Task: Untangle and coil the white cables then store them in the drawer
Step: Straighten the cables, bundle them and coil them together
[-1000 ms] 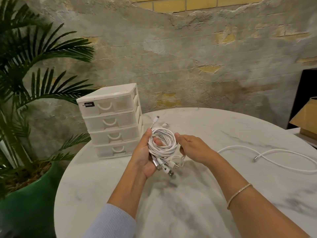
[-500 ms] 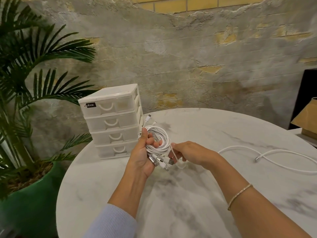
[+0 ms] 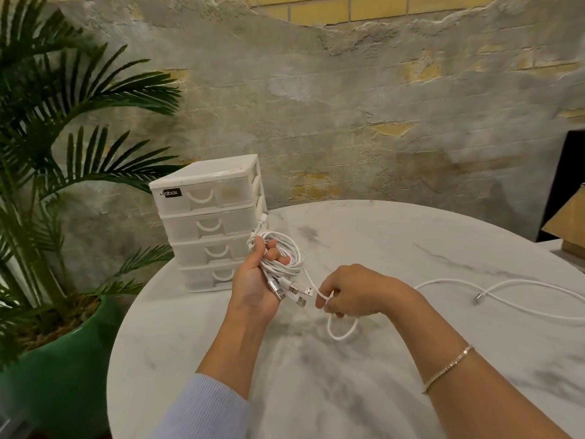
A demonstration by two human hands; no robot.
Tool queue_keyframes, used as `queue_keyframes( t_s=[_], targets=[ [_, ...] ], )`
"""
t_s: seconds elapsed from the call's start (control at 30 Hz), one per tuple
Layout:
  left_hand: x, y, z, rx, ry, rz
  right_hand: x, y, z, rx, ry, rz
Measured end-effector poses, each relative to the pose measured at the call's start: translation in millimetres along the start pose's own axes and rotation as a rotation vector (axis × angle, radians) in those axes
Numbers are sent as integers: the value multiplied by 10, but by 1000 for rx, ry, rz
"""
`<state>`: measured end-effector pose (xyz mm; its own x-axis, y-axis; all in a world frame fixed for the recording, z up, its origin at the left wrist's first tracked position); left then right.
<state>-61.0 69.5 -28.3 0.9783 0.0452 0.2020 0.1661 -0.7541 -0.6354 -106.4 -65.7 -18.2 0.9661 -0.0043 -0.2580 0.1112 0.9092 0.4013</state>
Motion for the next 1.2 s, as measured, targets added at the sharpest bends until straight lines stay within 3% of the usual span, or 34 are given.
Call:
queue_keyframes(
  t_s=[0.33, 0.53, 0.77, 0.9, 1.0, 1.2],
  targets=[
    [-14, 35, -36, 80, 82, -15, -140, 85, 60, -230, -109, -26],
    [-70, 28, -91, 59, 126, 9, -145, -171, 171, -154, 11, -154],
    [-43, 17, -31, 75, 91, 4, -126, -379, 386, 168, -97, -174],
    [-41, 50, -29, 125, 73, -17, -99, -397, 431, 202, -164, -194],
    [-51, 49, -37, 128, 59, -11, -88, -352, 430, 81, -238, -172],
    [-54, 52, -71, -78, 11, 39, 45, -174, 152, -292, -279, -209]
  ],
)
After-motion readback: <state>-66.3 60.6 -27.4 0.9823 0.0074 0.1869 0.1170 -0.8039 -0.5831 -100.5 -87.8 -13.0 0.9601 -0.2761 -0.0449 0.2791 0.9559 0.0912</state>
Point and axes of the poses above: each hand's wrist, its own x-axis towards the middle knuckle, its own z-axis out of the back of the hand, y = z × x, the point moved 4 cm from there along x, towards the middle knuckle, and after that the axes turned 15 degrees about -z, right-handed, at the moved point
